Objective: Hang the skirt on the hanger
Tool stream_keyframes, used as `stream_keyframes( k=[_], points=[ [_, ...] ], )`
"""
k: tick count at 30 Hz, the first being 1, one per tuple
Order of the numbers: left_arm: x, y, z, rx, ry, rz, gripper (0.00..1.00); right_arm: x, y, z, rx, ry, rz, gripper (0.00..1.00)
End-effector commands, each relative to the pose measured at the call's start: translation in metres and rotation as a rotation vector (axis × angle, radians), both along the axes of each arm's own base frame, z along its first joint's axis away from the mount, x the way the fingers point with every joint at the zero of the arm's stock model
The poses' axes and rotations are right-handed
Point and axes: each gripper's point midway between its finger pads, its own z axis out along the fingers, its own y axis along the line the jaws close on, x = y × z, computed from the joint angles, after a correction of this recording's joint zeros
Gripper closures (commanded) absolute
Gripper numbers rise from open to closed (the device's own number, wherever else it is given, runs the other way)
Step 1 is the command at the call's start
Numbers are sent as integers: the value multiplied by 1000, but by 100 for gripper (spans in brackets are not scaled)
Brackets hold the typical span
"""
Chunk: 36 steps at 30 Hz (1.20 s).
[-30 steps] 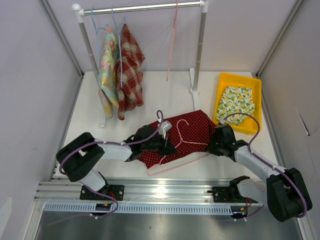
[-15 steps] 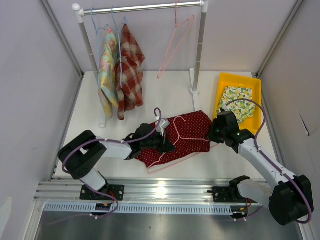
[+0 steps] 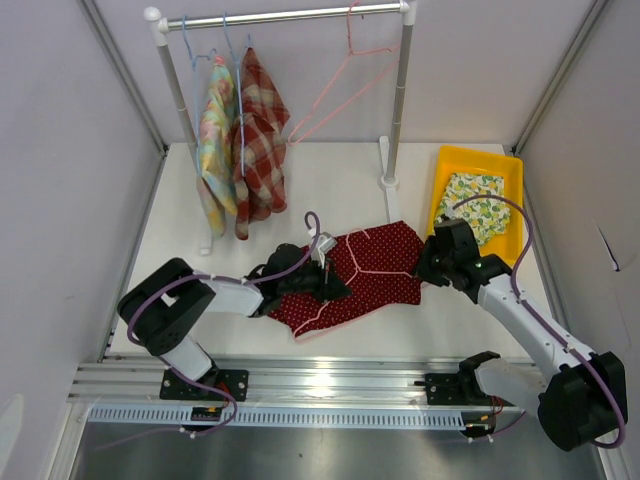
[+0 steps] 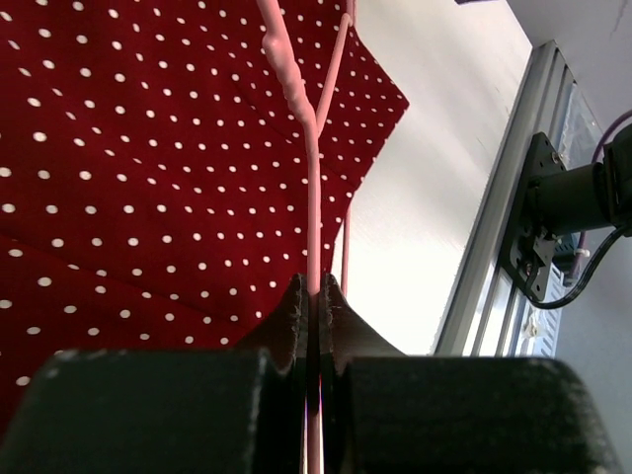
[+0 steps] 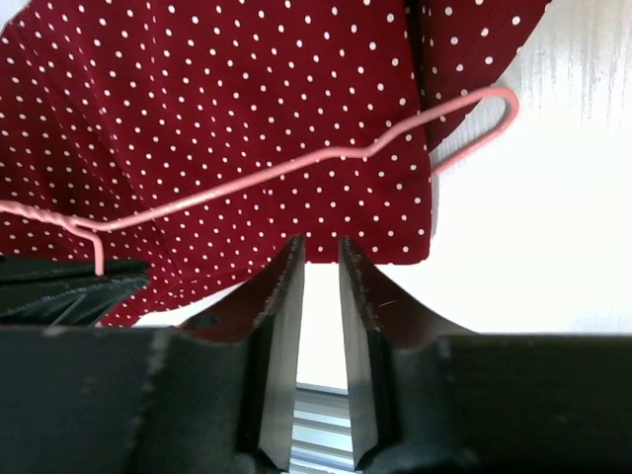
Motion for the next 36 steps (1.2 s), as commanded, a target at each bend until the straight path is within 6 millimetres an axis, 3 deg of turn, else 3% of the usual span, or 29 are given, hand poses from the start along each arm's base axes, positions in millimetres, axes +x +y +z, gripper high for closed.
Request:
stream_keyframes(
  k=[1,10,17,20,23,26,27,32,36],
  points=[
    [13,-6,16,-52,-53,0,100,-5,-3,-13,-33,13,4,71],
    [14,-5,13,-38,-50,4,100,-17,-8,-68,-58,108,-22,48],
    [13,-3,12,-43,-48,-3,100,-20,-6,-91,-48,143,-32,48],
    [11,-3,12,-47,-49,-12,100,-17,-6,-93,-44,134,-39,52],
    [10,-3,14,-58,-56,-22,100,-14,-5,-85,-40,121,-48,68],
    [11,-2,17,-68,-66,-32,100,-8,-8,-66,-55,102,-62,76],
    [10,-2,18,-72,-67,-38,100,-1,-6,-50,-50,67,-56,77],
    [12,1,21,-78,-80,-37,100,4,-8,-18,-52,29,-57,78],
    [16,4,26,-88,-93,-23,100,8,-6,-6,-45,12,-55,79]
  ],
)
